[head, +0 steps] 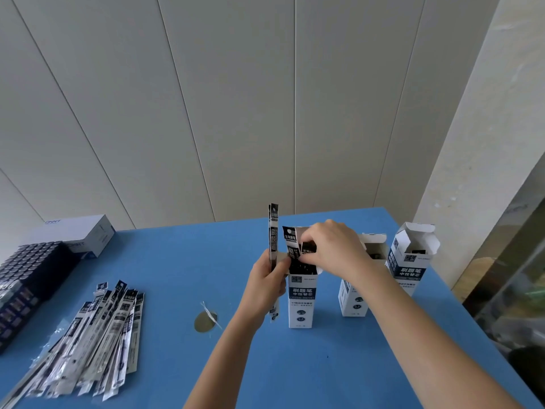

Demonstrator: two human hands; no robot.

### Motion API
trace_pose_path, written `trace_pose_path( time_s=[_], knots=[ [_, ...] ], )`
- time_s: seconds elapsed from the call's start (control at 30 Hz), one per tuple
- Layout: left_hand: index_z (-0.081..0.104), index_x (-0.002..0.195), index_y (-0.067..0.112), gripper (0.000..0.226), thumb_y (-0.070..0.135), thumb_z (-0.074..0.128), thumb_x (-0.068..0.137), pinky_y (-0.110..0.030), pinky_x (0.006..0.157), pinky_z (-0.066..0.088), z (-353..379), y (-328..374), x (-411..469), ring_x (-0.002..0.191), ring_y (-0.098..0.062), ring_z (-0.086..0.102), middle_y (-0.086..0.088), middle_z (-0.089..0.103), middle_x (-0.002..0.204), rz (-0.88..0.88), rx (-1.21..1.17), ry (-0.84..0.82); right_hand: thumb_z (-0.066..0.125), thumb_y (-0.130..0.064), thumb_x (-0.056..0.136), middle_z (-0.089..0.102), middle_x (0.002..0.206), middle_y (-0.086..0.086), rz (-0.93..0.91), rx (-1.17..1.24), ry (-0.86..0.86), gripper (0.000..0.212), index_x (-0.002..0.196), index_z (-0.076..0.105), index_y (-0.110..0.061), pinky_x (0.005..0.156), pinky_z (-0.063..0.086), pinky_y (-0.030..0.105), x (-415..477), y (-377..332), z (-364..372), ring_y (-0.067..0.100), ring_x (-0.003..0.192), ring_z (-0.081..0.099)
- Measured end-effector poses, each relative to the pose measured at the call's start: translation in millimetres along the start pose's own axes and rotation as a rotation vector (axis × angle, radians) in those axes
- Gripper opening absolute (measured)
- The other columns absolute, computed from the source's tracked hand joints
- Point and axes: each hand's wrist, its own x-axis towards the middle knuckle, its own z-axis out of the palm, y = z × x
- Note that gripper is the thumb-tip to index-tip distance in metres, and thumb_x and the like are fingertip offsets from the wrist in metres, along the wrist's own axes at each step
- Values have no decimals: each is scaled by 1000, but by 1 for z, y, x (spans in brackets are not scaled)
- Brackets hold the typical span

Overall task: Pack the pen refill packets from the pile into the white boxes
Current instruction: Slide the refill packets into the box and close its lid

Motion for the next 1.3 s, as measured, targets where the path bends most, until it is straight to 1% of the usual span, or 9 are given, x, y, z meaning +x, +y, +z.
trace_pose_path(
  time_s=[0.13,0.27,0.43,0.6,0.73,0.83,0.93,1.17,1.3],
  knots=[
    [35,75,12,23,15,42,97,-20,47,24,0,-1,1,45,-6,24,14,33,51,6,2,0,64,-42,80,61,77,-5,12,69,33,20,87,69,-23,62,36,27,-2,0,0,19,76,54],
    [37,78,11,20,16,42,98,-20,47,25,0,0,1,44,-6,25,14,34,51,9,-1,-7,67,-39,79,70,84,-4,23,86,109,15,80,69,-24,62,38,25,-1,-3,-2,19,80,60],
    [36,77,12,21,14,42,97,-20,46,25,-1,-1,1,44,-6,24,14,33,51,8,8,-2,67,-33,81,69,91,2,27,41,55,13,88,70,-23,65,37,27,4,-4,6,25,89,60],
    [34,75,13,25,16,42,98,-18,45,25,-1,-2,1,45,-6,25,12,33,53,6,12,-2,65,-38,78,68,82,-6,22,121,74,16,77,66,-22,62,33,25,6,-9,-1,17,79,54],
    [35,76,12,22,15,43,97,-18,46,26,-2,-2,1,45,-6,26,12,34,53,-5,11,0,67,-33,79,69,83,-4,19,127,85,9,82,69,-25,64,35,24,7,-10,-3,19,85,59],
    [35,77,12,22,16,43,97,-19,46,26,-2,-2,1,45,-6,26,12,34,54,-12,7,2,67,-34,79,63,79,-6,24,95,10,10,84,70,-25,65,36,26,4,-4,-4,16,81,50],
    [34,77,12,22,16,43,97,-20,46,25,-1,-2,1,45,-6,25,12,33,53,-6,11,-3,66,-34,80,67,89,-4,23,61,-30,13,89,70,-25,65,38,27,3,-4,1,17,83,55],
    [38,76,13,23,17,44,97,-20,47,26,-2,-2,0,45,-5,26,15,36,50,-5,9,-9,66,-29,79,70,89,-7,50,16,31,8,86,70,-28,70,45,26,1,-3,-3,16,87,61],
    [35,75,14,25,17,45,97,-22,47,24,-1,-1,0,45,-6,24,13,33,52,-2,2,-3,65,-26,80,70,97,-5,12,-56,14,14,93,70,-29,73,36,26,0,-6,1,21,96,60]
  ],
)
